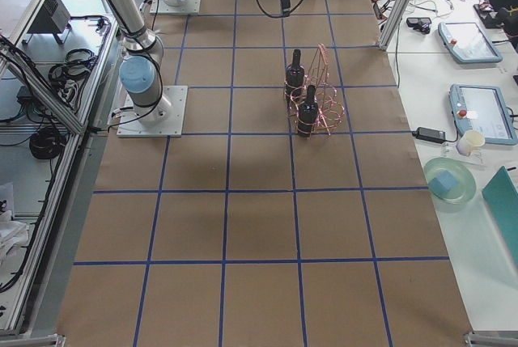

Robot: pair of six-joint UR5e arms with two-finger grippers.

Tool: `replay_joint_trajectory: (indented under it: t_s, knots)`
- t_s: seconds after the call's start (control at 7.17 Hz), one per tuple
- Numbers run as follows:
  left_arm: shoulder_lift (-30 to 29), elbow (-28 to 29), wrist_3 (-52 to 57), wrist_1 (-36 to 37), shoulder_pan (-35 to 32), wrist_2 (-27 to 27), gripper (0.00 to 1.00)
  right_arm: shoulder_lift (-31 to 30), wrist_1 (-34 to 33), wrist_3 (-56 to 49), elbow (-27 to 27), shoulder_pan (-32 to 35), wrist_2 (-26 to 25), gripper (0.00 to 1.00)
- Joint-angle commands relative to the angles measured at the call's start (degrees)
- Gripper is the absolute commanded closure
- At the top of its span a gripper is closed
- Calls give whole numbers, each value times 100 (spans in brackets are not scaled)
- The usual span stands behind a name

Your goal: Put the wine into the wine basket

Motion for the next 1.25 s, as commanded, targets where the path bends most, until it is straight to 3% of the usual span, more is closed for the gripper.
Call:
replay_joint_trajectory:
  t_s: [0.0, 0.14, 0.7, 1.12]
  knots:
    - [-16, 10, 15, 8, 7, 12, 96, 0, -7, 0, 0, 0, 0, 0]
    - [10, 10, 50, 8, 7, 21, 100, 0, -7, 0, 0, 0, 9, 0]
    - [404, -42, -115, -202, -158, 92, 100, 0, -7, -9, 0, 0, 0, 0]
    - [906, -831, -1186, -230, -913, 12, 100, 0, -7, -9, 0, 0, 0, 0]
